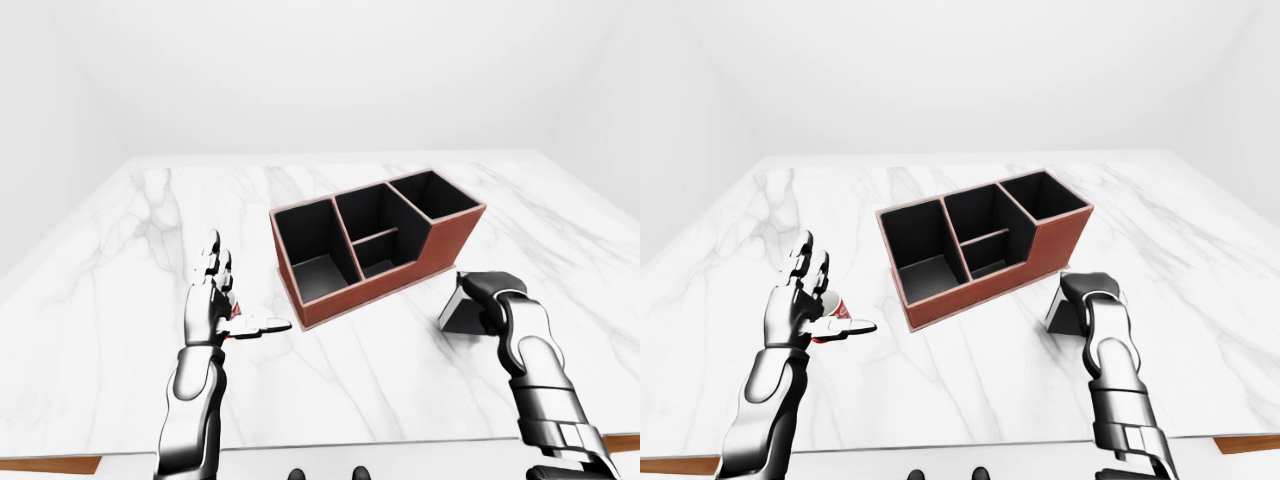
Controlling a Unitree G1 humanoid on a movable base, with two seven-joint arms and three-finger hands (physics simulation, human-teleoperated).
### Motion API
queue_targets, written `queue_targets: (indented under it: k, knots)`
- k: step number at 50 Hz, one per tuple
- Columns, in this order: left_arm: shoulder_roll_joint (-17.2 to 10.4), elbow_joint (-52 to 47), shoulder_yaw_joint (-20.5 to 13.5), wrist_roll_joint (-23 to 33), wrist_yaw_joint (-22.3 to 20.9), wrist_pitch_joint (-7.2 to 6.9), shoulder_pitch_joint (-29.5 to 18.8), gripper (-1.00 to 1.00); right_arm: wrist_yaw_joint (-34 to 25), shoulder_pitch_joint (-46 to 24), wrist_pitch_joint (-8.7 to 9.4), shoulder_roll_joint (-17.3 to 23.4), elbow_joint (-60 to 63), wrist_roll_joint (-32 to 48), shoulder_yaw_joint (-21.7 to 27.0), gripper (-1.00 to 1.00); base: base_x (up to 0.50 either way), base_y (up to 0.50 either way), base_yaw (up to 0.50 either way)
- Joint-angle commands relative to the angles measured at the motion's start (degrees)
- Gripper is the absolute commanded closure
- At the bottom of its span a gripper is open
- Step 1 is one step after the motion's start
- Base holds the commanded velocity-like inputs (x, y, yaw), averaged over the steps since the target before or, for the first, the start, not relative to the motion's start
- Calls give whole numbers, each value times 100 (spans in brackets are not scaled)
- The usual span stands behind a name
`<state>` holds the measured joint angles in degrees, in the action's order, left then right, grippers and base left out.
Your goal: Pick up the book and place it in the left compartment of the caddy.
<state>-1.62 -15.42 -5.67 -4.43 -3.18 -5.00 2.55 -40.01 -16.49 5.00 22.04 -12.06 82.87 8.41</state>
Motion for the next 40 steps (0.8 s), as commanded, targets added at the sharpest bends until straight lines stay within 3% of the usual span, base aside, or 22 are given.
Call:
queue_targets:
  k: [1,15,40]
  knots:
    - [6,-61,-5,-17,-9,0,31,-100,1,491,0,-529,1925,574,156,100,0,0,0]
    - [-3,-143,-35,-72,-38,0,35,-100,1,520,0,-996,2974,976,-3,100,0,0,0]
    - [-10,-398,-126,-175,-96,0,105,-100,1,-285,0,-1806,2992,1324,-860,100,0,0,0]
